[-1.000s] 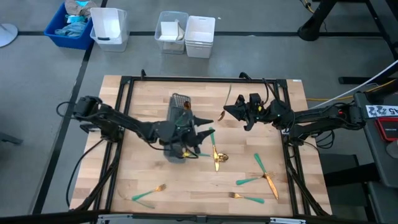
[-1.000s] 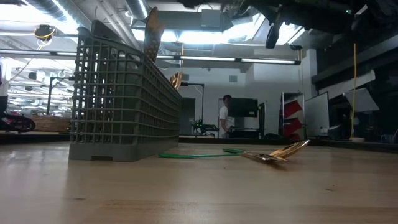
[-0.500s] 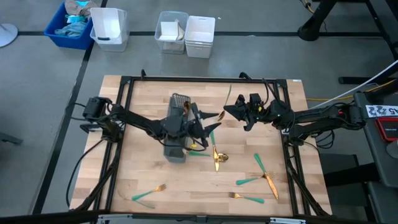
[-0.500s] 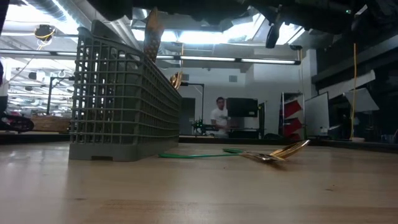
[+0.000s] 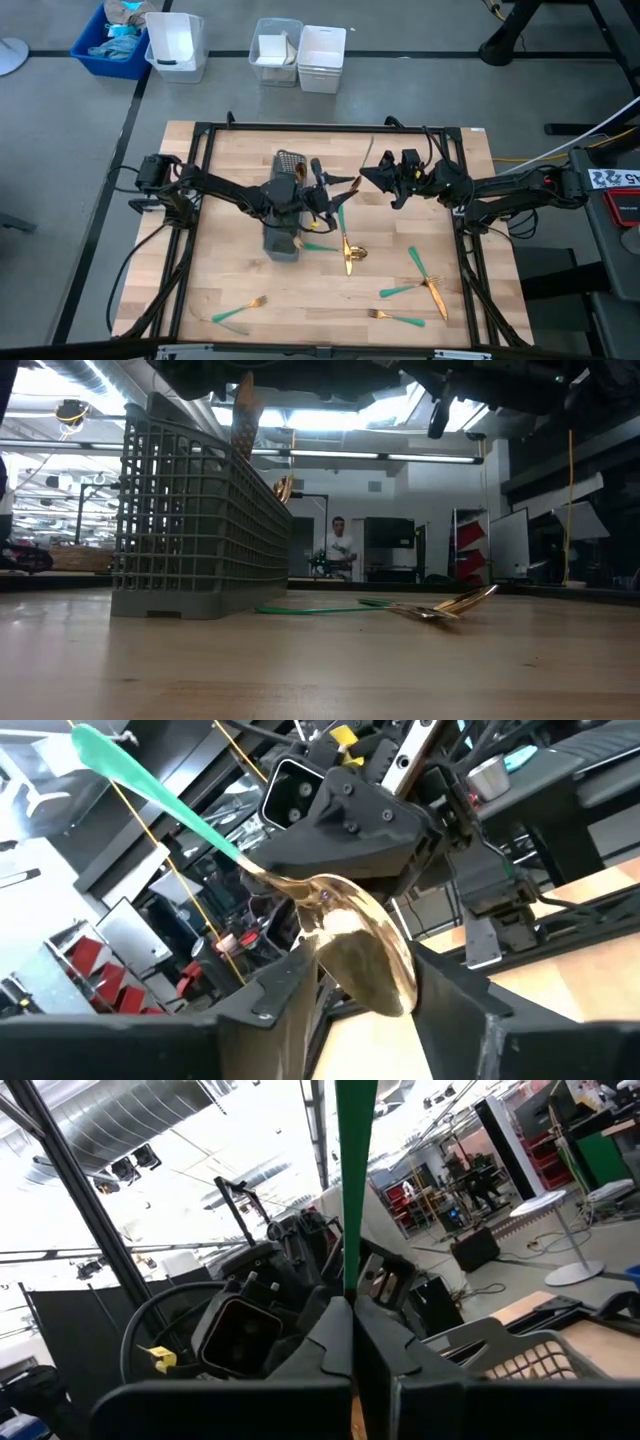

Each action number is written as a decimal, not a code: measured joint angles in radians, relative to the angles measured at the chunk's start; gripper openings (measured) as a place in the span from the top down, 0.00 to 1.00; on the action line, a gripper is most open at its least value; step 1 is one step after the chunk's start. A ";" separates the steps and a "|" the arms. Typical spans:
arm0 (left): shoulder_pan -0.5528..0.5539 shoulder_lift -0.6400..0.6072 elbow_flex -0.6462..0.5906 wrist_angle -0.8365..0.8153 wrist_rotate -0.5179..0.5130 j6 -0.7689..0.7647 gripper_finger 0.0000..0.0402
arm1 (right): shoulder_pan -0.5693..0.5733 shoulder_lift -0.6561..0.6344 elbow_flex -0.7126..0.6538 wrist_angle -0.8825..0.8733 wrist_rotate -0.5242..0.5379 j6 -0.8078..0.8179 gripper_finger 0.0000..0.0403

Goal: Sort silverware
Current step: Put the green spoon into the gray silverware rack

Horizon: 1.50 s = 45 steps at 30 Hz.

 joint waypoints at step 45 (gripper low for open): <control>-0.138 -0.627 0.000 -1.076 -0.061 -0.740 0.99 | 0.000 0.000 0.000 -0.134 -0.274 -0.014 0.75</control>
